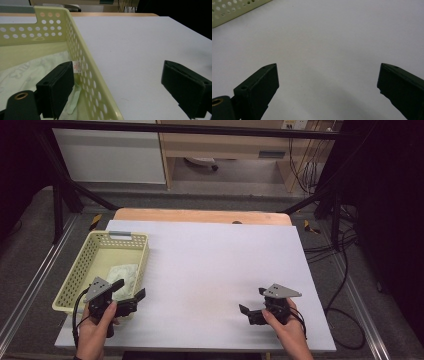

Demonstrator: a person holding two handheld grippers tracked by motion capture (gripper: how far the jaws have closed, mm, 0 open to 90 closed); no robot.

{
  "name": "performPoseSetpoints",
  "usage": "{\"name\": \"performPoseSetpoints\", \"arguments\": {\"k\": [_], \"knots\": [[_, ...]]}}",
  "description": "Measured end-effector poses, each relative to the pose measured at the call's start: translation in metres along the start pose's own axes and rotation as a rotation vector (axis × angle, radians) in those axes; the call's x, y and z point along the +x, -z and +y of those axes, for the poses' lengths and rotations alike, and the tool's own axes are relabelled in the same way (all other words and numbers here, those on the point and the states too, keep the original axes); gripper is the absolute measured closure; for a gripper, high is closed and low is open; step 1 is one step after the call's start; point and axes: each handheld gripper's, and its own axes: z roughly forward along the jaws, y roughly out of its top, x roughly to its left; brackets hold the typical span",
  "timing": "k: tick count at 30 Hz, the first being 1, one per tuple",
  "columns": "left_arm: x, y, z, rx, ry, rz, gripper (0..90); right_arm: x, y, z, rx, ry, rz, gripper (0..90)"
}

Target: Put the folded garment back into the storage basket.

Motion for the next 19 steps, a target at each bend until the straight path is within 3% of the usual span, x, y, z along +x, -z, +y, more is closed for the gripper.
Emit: {"name": "performPoseSetpoints", "arguments": {"k": [14,19], "knots": [[-0.021,-0.003,0.002,0.005,-0.047,-0.057,10.9,0.009,-0.036,0.017,-0.044,0.041,0.049,4.9],[-0.040,-0.009,0.005,0.014,-0.072,-0.107,10.9,0.014,-0.041,0.021,-0.066,0.039,0.083,4.8]]}}
